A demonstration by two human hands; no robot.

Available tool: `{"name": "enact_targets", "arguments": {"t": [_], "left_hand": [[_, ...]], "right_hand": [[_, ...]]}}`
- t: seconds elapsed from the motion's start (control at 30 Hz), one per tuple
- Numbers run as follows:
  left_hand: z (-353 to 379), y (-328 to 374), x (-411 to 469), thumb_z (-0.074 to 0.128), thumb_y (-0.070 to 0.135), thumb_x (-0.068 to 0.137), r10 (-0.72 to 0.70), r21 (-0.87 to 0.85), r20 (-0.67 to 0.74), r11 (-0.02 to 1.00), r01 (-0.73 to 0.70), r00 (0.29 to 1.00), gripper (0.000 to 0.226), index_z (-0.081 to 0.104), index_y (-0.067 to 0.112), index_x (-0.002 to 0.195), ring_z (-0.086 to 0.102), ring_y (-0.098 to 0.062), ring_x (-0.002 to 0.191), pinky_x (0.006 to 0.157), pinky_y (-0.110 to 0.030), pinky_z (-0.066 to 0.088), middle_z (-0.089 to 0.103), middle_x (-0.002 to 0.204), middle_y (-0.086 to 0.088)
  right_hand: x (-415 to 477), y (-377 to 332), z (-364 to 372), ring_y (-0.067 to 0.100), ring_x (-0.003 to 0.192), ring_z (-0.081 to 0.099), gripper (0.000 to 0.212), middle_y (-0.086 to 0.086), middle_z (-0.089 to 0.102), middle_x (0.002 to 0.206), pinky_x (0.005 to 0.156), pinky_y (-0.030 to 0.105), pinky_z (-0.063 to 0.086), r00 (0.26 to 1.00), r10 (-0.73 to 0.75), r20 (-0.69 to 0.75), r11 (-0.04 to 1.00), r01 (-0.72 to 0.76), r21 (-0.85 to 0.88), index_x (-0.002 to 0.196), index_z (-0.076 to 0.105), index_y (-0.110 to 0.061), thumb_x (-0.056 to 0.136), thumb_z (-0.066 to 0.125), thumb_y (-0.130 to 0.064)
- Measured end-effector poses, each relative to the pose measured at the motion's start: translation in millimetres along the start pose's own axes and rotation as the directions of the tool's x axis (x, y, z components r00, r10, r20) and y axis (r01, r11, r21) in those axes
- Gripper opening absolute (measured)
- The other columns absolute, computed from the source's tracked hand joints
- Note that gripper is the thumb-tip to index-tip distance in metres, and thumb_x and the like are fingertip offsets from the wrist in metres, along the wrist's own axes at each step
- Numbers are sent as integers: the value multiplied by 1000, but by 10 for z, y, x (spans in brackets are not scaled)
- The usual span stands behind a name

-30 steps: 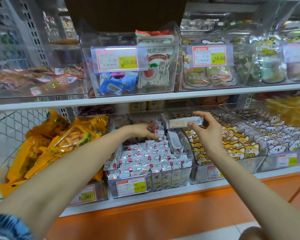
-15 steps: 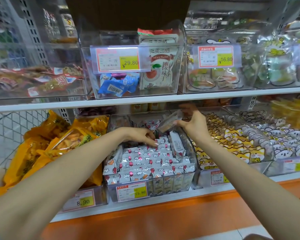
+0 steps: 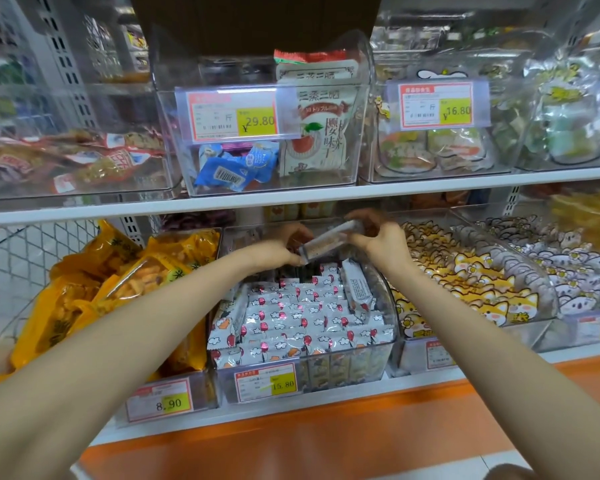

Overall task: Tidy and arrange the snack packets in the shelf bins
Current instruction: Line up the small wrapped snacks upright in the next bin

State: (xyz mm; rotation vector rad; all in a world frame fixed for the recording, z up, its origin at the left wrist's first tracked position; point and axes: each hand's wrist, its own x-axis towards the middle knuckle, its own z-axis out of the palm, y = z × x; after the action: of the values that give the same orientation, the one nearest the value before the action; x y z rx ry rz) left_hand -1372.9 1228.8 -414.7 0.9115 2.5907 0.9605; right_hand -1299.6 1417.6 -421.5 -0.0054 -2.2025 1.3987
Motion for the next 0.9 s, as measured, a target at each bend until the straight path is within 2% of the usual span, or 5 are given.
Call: {"name": "enact_targets", "arguments": {"t": [0.17,0.3,0.4,0.57,0.9], "left_hand": [[71,60,5,66,15,85,43,37,-26,998,-42,999,41,46,15,121,51,-12,97,78,-15,41,52,112,3],[56,37,-48,61,23,90,-16,-54,50,998,19,999,31,46,23,116,52,-17,109,94,-28,43,54,123,-2],[24,67,-126,53,25,94,-42,-69,92,996,48,995,36,44,18,128,47,-15,109,85,-22,40,50,127,-3],[-23,83,-182,45,42,95,-126,-51,89,990,131,988,53,35,22,143,35,-22,133,110,-31,24,35,148,-2],[58,313,-89,69,20,83,106,46,-67,994,-103,992,45,52,13,123,49,-8,95,68,-9,38,53,116,3]], "right_hand": [[-70,33,-9,15,87,63,21,2,64,93,61,12,51,996,85,33,994,-87,68,95,62,-15,78,74,-19],[-122,-5,-113,8,95,59,44,0,61,110,74,12,50,979,43,197,990,-68,124,116,58,-21,78,71,-2],[-168,-39,-162,16,84,60,53,8,62,109,73,16,54,964,62,257,981,-107,164,115,59,-21,77,62,16],[-204,-41,-185,24,100,62,30,4,65,102,87,33,53,980,81,179,994,-92,55,102,60,-24,79,72,-8],[-209,-17,-104,30,95,64,32,14,69,101,86,44,52,994,42,106,998,-45,31,108,65,-19,77,75,-18]]}}
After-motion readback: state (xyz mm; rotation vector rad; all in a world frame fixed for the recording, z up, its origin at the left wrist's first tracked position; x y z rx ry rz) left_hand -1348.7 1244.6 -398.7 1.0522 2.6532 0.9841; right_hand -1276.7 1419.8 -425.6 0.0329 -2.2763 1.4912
